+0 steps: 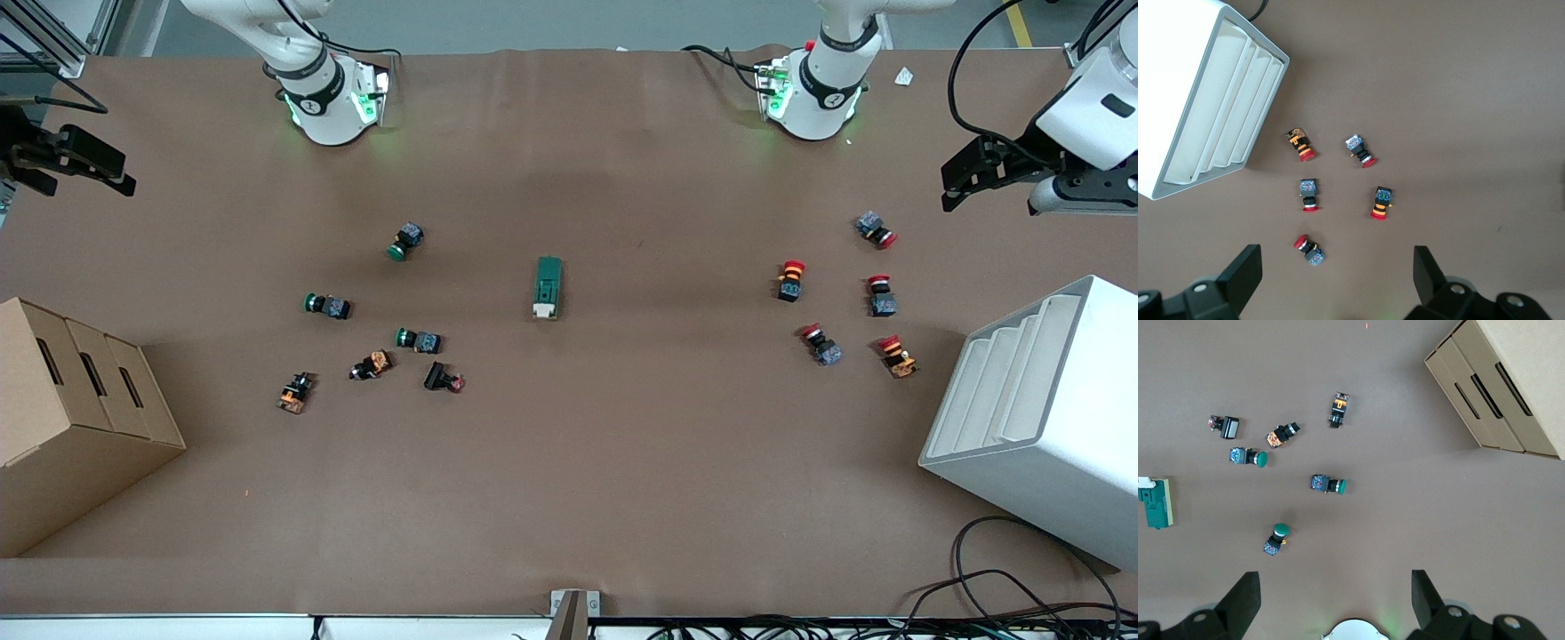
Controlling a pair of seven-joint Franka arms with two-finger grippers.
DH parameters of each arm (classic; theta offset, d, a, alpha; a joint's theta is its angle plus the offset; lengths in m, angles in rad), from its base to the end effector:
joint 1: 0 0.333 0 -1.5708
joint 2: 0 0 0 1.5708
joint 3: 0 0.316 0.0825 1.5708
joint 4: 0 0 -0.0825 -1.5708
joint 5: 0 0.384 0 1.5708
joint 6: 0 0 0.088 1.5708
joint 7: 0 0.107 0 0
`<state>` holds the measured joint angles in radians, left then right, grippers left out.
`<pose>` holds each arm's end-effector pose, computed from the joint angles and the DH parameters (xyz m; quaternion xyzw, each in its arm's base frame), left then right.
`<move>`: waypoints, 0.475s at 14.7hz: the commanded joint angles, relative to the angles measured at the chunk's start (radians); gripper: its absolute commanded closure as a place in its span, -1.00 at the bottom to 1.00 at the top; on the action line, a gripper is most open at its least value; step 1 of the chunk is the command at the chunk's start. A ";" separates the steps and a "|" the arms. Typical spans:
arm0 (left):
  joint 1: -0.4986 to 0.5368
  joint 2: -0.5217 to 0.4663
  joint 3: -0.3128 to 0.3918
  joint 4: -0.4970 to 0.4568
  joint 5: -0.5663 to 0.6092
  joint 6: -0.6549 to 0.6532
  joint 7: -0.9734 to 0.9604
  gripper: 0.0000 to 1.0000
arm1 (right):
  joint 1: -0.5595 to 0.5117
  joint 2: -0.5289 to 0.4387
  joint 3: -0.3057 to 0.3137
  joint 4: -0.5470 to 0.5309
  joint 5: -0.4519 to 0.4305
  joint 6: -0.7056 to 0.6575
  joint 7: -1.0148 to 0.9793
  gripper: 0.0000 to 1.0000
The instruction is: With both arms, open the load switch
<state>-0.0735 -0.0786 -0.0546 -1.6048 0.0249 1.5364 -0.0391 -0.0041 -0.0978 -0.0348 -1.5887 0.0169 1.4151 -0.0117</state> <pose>0.5224 -0.0658 0.6479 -0.9989 0.0439 -0.0062 0.0141 0.5068 -0.0187 0.6551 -0.9992 0.0124 0.0377 0.0110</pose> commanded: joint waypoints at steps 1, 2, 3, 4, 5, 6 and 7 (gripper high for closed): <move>0.007 -0.013 -0.007 -0.004 0.007 0.001 0.016 -1.00 | 0.004 -0.037 -0.007 -0.040 0.003 0.018 -0.008 -1.00; 0.009 -0.012 -0.007 0.002 0.006 0.001 0.016 -1.00 | 0.004 -0.037 -0.005 -0.040 0.003 0.018 -0.008 -1.00; 0.008 -0.003 -0.007 0.022 0.006 0.001 0.016 -1.00 | 0.006 -0.037 -0.005 -0.040 0.003 0.018 -0.008 -1.00; 0.003 0.009 -0.007 0.035 0.009 0.001 0.013 -1.00 | 0.006 -0.037 -0.005 -0.040 0.003 0.018 -0.008 -1.00; -0.006 0.022 -0.008 0.051 0.006 0.001 0.005 -1.00 | 0.004 -0.037 -0.005 -0.040 0.003 0.018 -0.008 -1.00; -0.015 0.031 -0.014 0.051 0.006 0.001 -0.002 -1.00 | 0.006 -0.037 -0.005 -0.040 0.003 0.019 -0.008 -1.00; -0.038 0.034 -0.037 0.040 0.000 0.001 -0.007 -1.00 | 0.006 -0.037 -0.005 -0.040 0.005 0.019 -0.008 -1.00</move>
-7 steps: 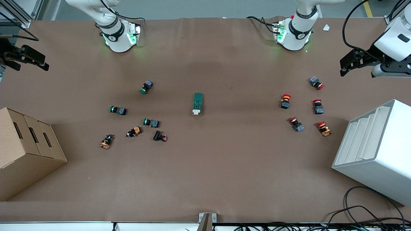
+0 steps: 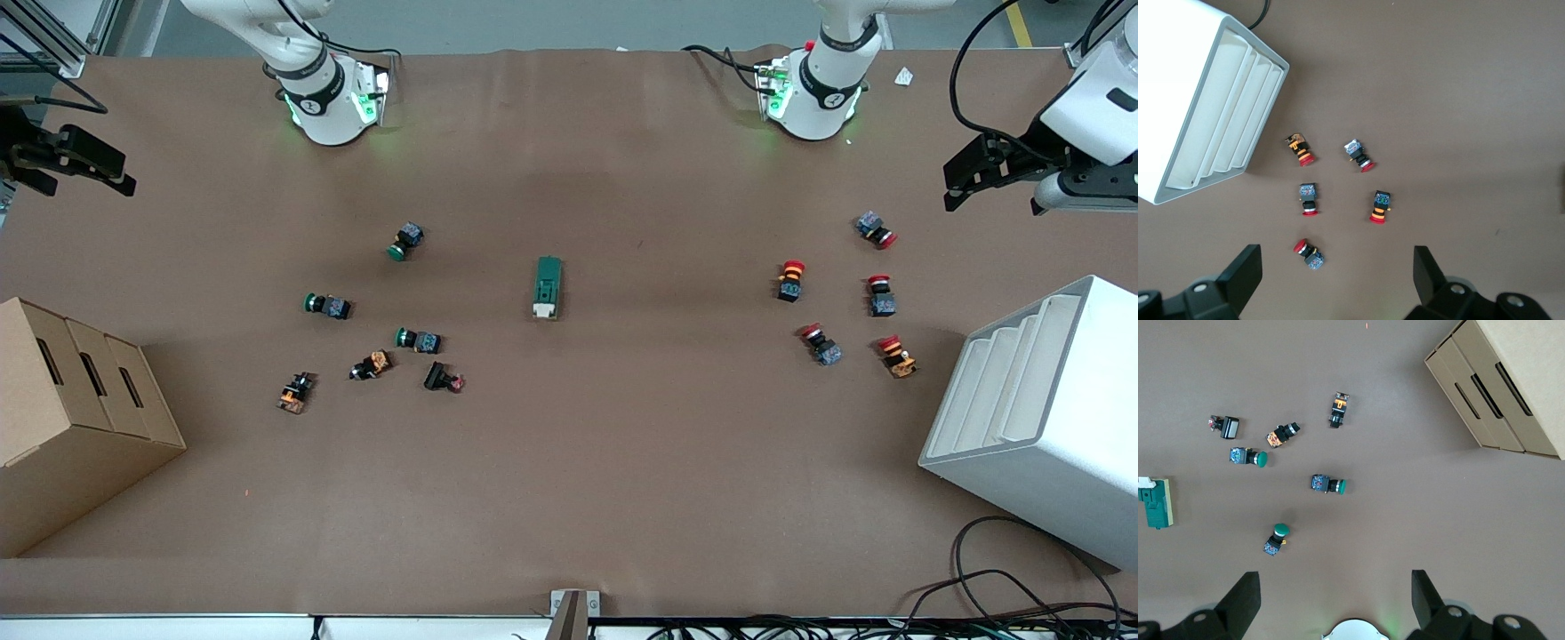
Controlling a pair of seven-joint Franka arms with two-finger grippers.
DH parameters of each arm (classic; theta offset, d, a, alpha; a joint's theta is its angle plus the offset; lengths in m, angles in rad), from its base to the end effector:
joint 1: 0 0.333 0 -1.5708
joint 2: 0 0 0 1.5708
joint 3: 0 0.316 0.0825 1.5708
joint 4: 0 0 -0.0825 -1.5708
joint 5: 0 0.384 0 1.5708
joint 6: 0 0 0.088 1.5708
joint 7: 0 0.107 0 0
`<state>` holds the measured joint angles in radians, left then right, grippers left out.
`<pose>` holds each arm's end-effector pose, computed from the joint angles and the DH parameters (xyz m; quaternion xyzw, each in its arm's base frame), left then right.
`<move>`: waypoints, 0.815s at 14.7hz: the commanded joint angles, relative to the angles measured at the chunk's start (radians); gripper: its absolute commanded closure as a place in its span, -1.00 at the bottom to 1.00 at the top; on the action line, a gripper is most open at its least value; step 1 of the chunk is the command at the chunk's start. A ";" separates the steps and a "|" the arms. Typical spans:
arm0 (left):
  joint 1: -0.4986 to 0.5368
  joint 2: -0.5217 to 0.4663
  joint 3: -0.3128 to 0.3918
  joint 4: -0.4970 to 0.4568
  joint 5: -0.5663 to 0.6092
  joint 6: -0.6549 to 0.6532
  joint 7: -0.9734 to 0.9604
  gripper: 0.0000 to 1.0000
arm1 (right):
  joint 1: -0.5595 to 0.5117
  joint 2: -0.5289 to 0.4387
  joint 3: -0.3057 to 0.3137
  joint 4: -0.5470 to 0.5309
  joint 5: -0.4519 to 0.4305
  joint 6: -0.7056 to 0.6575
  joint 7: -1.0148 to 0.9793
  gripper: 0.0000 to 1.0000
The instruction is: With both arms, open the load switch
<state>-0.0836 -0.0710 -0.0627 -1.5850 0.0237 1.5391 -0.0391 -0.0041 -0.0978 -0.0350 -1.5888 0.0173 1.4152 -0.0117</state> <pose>0.5238 -0.0759 0.6534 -0.9984 0.0530 -0.0137 0.0128 0.5068 -0.0188 0.6550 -0.9991 0.0125 0.0376 0.0113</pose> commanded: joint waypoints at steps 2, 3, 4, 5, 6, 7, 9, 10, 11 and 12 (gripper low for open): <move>-0.066 0.069 -0.080 0.017 0.001 0.009 -0.053 -1.00 | 0.003 -0.037 -0.006 -0.040 0.024 0.021 -0.008 -1.00; -0.083 0.089 -0.116 0.014 0.001 0.034 -0.109 -1.00 | 0.003 -0.037 -0.008 -0.040 0.024 0.021 -0.008 -1.00; -0.100 0.111 -0.156 0.014 0.001 0.047 -0.196 -1.00 | 0.004 -0.037 -0.009 -0.039 0.024 0.021 -0.008 -1.00; -0.116 0.135 -0.196 0.014 0.004 0.055 -0.313 -1.00 | 0.004 -0.037 -0.011 -0.040 0.024 0.021 -0.008 -1.00; -0.136 0.161 -0.236 0.013 0.008 0.081 -0.411 -1.00 | 0.004 -0.037 -0.011 -0.039 0.024 0.019 -0.008 -1.00; -0.158 0.195 -0.270 0.013 0.013 0.111 -0.492 -1.00 | 0.006 -0.036 -0.011 -0.037 0.024 0.016 -0.008 -1.00; -0.233 0.249 -0.301 0.000 0.022 0.186 -0.640 -1.00 | 0.004 -0.033 -0.013 -0.030 0.024 0.007 -0.008 -1.00; -0.289 0.273 -0.302 -0.018 0.027 0.235 -0.733 -1.00 | 0.006 -0.033 -0.011 -0.027 0.018 0.007 -0.010 -1.00; -0.347 0.293 -0.302 -0.045 0.056 0.299 -0.836 -1.00 | 0.006 -0.028 -0.011 -0.016 0.012 0.008 -0.010 -1.00; -0.396 0.322 -0.304 -0.068 0.108 0.358 -0.922 -1.00 | 0.007 -0.020 -0.011 0.001 0.012 0.008 -0.004 -1.00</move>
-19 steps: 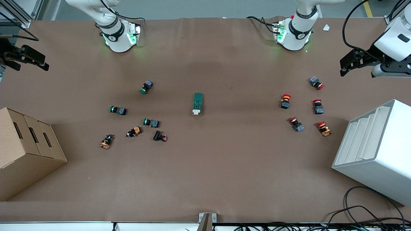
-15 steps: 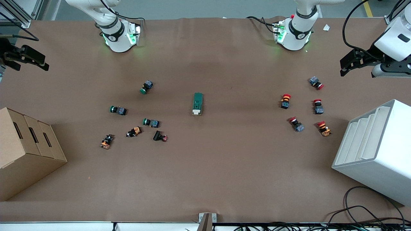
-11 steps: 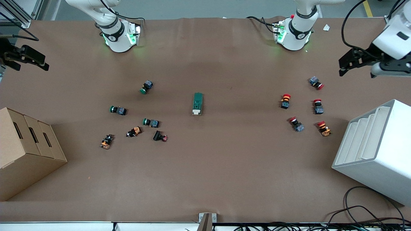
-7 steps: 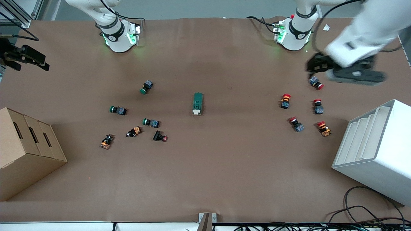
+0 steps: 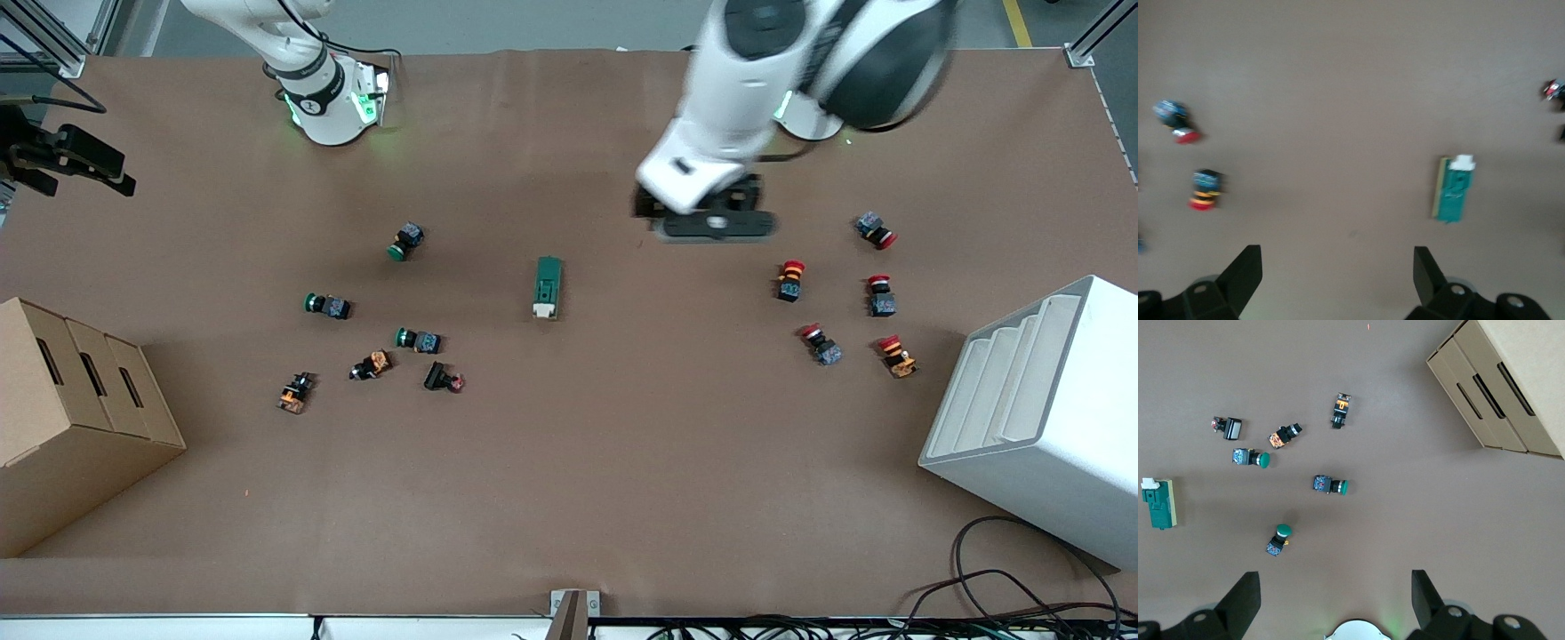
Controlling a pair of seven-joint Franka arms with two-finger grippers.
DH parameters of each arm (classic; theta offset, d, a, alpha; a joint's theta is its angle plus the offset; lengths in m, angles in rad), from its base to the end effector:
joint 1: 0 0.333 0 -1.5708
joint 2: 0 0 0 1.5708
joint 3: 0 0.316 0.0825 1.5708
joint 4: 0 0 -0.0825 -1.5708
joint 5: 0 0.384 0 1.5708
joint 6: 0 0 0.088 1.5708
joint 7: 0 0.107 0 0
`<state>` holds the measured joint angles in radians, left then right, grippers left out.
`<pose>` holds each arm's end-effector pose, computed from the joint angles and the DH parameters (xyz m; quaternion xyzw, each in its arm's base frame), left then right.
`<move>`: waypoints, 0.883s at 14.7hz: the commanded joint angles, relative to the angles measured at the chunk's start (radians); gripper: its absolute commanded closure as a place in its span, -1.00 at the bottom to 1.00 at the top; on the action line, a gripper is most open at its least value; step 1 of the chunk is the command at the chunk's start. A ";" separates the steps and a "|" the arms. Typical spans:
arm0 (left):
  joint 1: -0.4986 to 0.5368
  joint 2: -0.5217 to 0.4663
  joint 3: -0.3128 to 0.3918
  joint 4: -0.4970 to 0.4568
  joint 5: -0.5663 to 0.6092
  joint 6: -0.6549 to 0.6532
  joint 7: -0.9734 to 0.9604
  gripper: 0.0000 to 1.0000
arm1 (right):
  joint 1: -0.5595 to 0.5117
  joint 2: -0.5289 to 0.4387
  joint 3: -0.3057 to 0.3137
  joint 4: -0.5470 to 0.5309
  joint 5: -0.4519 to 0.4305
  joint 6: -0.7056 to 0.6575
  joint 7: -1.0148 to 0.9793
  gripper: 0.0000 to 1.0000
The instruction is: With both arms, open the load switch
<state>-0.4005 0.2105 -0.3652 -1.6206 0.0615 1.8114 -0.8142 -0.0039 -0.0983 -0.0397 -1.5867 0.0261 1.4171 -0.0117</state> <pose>0.4644 -0.4152 0.5047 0.9998 0.0204 -0.0073 0.0033 0.5068 -0.0202 0.6564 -0.9992 0.0142 0.0353 0.0159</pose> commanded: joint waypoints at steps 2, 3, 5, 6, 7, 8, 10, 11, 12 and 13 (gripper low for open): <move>-0.176 0.096 -0.001 -0.065 0.162 0.187 -0.319 -1.00 | -0.001 0.037 -0.006 0.004 0.005 0.006 -0.004 -1.00; -0.229 0.134 0.000 -0.074 0.214 0.236 -0.409 -1.00 | -0.005 0.064 -0.008 0.016 0.008 -0.006 -0.005 -1.00; -0.306 0.208 -0.001 -0.079 0.361 0.269 -0.556 -0.98 | -0.010 0.094 -0.009 0.016 0.012 0.000 -0.008 -1.00; -0.339 0.242 -0.001 -0.082 0.432 0.281 -0.622 -0.96 | -0.008 0.124 -0.009 0.024 0.009 -0.001 -0.008 -1.00; -0.372 0.266 -0.001 -0.096 0.493 0.299 -0.681 -0.95 | -0.008 0.150 -0.009 0.027 -0.001 0.002 -0.010 -1.00; -0.398 0.286 -0.001 -0.120 0.559 0.328 -0.741 -0.95 | -0.008 0.182 -0.009 0.034 -0.012 0.005 -0.011 -1.00; -0.432 0.320 -0.001 -0.181 0.729 0.390 -0.895 -0.95 | -0.002 0.186 -0.008 0.033 -0.022 0.008 0.007 -1.00; -0.448 0.343 -0.001 -0.198 0.824 0.399 -0.975 -0.95 | 0.004 0.187 -0.008 0.018 -0.014 0.011 0.042 -1.00; -0.469 0.375 -0.001 -0.208 0.934 0.399 -1.058 -0.95 | 0.011 0.192 -0.005 0.005 -0.011 0.029 0.137 -1.00; -0.480 0.407 -0.001 -0.209 1.028 0.399 -1.127 -0.95 | 0.036 0.203 -0.003 -0.010 -0.002 0.045 0.236 -1.00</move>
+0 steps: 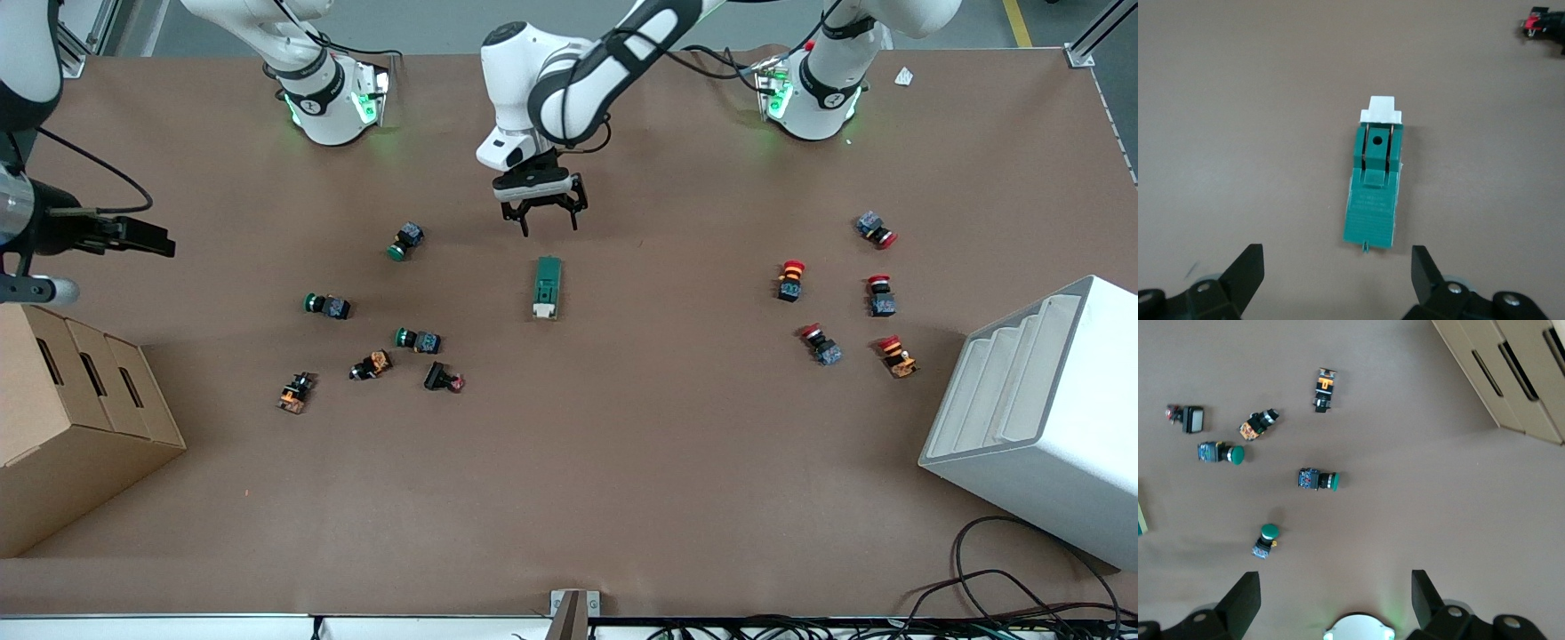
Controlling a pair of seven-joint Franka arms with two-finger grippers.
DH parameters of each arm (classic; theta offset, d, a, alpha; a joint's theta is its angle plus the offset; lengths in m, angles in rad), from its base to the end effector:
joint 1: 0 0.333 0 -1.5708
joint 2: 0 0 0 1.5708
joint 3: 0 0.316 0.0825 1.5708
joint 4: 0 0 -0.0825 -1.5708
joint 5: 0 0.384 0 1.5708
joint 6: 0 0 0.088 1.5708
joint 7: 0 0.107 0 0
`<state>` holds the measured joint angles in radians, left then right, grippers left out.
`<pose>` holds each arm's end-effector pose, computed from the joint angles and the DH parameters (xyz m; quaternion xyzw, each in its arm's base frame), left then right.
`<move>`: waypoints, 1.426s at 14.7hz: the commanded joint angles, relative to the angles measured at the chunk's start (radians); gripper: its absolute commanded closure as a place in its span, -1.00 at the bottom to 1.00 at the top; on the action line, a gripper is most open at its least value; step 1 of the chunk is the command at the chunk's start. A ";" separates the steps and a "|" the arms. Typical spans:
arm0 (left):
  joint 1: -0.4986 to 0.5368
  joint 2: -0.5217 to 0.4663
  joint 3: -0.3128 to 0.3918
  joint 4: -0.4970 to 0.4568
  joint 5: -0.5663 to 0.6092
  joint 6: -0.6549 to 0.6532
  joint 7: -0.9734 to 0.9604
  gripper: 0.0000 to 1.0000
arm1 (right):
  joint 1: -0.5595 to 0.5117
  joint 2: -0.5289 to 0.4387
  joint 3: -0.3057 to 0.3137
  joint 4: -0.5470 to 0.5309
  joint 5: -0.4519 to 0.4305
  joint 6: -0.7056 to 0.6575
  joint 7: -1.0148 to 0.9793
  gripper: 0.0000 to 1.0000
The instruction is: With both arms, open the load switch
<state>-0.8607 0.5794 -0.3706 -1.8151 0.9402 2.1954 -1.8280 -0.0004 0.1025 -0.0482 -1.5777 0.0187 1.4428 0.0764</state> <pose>0.2555 -0.5898 0.2308 -0.9662 -0.0097 -0.2501 0.0622 0.5650 -0.0240 0.5544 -0.9910 0.0621 0.1184 0.0052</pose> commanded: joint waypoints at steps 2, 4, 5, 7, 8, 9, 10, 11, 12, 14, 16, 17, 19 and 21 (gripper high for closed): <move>-0.023 0.097 0.004 -0.016 0.341 0.015 -0.251 -0.95 | 0.095 0.041 0.005 -0.028 0.036 0.043 0.341 -1.00; -0.024 0.141 0.004 -0.018 0.510 0.014 -0.388 -0.95 | 0.147 0.092 0.005 -0.028 0.095 0.079 0.550 -1.00; -0.024 0.157 0.004 -0.018 0.576 0.009 -0.452 -0.95 | 0.174 0.115 0.007 -0.028 0.113 0.103 0.647 -1.00; -0.026 0.162 0.006 -0.038 0.646 0.001 -0.485 -0.95 | 0.235 0.161 0.010 -0.027 0.124 0.149 0.794 -1.00; -0.026 0.162 0.006 -0.043 0.669 -0.009 -0.488 -0.95 | 0.272 0.183 0.010 -0.027 0.126 0.178 0.869 -1.00; -0.028 0.163 0.006 -0.044 0.678 -0.019 -0.499 -0.95 | 0.302 0.207 0.010 -0.025 0.129 0.204 0.957 -1.00; -0.041 0.168 0.006 -0.046 0.683 -0.022 -0.525 -0.95 | 0.335 0.235 0.010 -0.022 0.147 0.226 1.044 -1.00; -0.061 0.178 0.015 -0.046 0.704 -0.031 -0.557 -0.95 | 0.362 0.267 0.010 -0.018 0.177 0.255 1.127 -1.00; -0.064 0.191 0.016 -0.047 0.736 -0.064 -0.595 -0.95 | 0.385 0.293 0.010 -0.016 0.202 0.287 1.196 -1.00; -0.083 0.227 0.015 -0.050 0.796 -0.136 -0.670 -0.95 | 0.443 0.353 0.010 -0.007 0.210 0.345 1.334 -1.00; -0.090 0.238 0.015 -0.058 0.802 -0.152 -0.702 -0.95 | 0.511 0.437 0.010 0.034 0.208 0.378 1.477 -1.00; -0.090 0.238 0.016 -0.070 0.804 -0.155 -0.703 -0.95 | 0.537 0.478 0.010 0.054 0.208 0.384 1.537 -1.00; -0.092 0.238 0.016 -0.072 0.809 -0.158 -0.706 -0.96 | 0.579 0.543 0.010 0.103 0.208 0.404 1.626 -1.00; -0.092 0.238 0.016 -0.072 0.810 -0.158 -0.706 -0.96 | 0.602 0.578 0.011 0.114 0.213 0.450 1.687 -1.00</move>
<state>-0.9482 0.8127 -0.3609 -1.8721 1.7372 2.0324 -2.5171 0.5856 0.6371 -0.0284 -1.5145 0.2139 1.8807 1.7012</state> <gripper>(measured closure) 0.018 0.000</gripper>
